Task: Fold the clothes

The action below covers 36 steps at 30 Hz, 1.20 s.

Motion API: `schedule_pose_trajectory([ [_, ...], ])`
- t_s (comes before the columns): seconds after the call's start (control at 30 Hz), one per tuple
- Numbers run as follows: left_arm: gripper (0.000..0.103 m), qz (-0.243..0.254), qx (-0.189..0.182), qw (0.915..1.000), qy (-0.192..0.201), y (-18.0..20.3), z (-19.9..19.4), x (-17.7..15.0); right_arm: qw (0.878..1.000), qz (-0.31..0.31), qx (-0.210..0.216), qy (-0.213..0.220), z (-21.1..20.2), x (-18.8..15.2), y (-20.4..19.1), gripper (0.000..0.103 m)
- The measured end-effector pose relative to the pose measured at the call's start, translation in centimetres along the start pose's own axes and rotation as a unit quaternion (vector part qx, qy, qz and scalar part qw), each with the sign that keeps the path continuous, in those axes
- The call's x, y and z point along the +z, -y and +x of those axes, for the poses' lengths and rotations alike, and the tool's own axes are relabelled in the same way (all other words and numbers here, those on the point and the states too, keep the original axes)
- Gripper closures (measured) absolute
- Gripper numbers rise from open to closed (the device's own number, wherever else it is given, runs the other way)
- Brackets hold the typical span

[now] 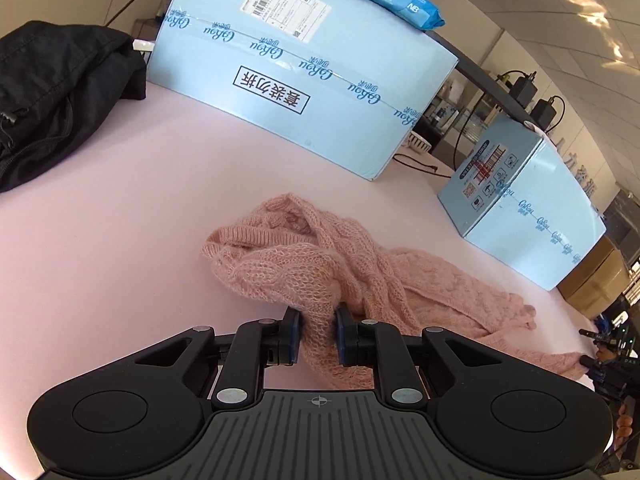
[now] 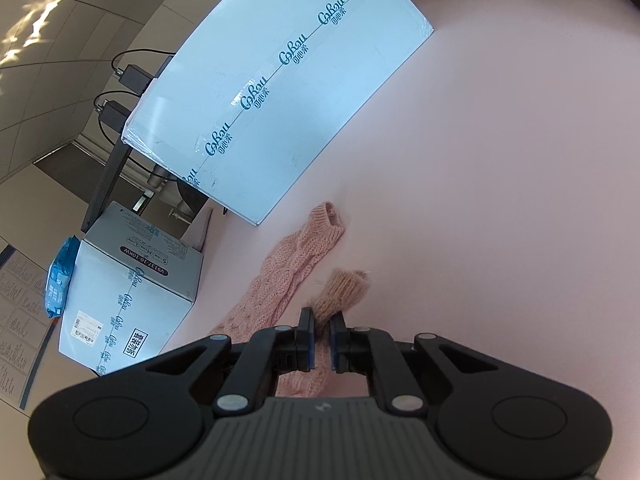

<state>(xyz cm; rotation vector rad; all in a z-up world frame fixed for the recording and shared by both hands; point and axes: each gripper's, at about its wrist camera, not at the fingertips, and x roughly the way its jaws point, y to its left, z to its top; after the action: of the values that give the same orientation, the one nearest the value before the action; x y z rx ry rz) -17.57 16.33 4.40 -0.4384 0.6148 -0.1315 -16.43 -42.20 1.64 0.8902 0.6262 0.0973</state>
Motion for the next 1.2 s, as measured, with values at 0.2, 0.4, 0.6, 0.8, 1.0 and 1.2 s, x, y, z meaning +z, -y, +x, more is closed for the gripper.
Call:
schedule_pose_trajectory([
  [0.2,0.087,-0.001,-0.004,1.0000,-0.004,0.5,0.9,2.8,1.000,-0.018,0.023,0.005,1.1,2.2,-2.2,0.095],
  [0.4,0.087,0.009,0.013,0.9998,-0.014,1.6,3.1,6.3,0.998,-0.059,0.030,0.014,3.7,5.6,-5.4,0.095],
  [0.6,0.087,-0.012,0.043,0.9981,-0.043,1.4,7.5,9.8,0.998,-0.058,0.009,-0.003,9.1,8.4,-6.3,0.095],
  [0.8,0.084,-0.026,0.069,0.9950,-0.067,0.6,12.1,12.4,0.998,-0.044,-0.030,-0.029,15.1,9.3,-5.8,0.095],
  [1.0,0.072,-0.030,0.078,0.9931,-0.083,0.1,16.1,13.6,0.997,-0.041,-0.057,-0.041,19.4,9.5,-5.7,0.092],
  [1.2,0.051,-0.037,0.069,0.9913,-0.106,-1.0,17.6,14.3,0.994,-0.061,-0.074,-0.043,21.5,9.4,-6.3,0.074],
])
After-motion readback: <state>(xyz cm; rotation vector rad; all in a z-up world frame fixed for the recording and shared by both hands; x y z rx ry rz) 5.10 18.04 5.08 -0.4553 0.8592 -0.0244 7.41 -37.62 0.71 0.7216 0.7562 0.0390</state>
